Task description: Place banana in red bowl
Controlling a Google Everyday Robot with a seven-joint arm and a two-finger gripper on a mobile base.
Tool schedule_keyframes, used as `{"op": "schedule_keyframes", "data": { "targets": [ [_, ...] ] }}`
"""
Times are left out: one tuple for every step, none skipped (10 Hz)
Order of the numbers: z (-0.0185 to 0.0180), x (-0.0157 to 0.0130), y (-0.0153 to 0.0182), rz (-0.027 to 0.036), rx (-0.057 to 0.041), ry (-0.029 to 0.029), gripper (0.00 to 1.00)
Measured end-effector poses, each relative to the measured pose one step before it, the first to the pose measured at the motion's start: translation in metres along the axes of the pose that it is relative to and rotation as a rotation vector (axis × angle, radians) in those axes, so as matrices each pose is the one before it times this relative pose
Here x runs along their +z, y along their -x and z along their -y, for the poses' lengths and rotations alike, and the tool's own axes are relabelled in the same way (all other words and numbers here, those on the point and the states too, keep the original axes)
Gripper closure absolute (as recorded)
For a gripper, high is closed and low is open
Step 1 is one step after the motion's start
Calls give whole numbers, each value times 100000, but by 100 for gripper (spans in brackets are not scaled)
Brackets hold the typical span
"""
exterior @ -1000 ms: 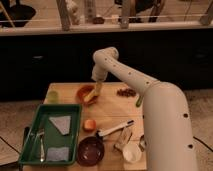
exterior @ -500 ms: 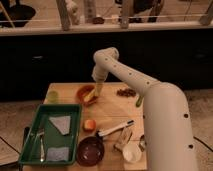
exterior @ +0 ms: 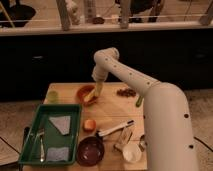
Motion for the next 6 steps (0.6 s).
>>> {"op": "schedule_keyframes", "data": {
  "targets": [
    [55,-64,43,595,-80,-492,20],
    [15,-27,-57,267,-49,-301,20],
    [21,-38,14,385,-160,-344,20],
    [45,-60,-40,384,-181,-442,20],
    [6,-31,-4,229,-102,-134,20],
    [13,-27,-29,114,-84,-97,20]
  ]
}}
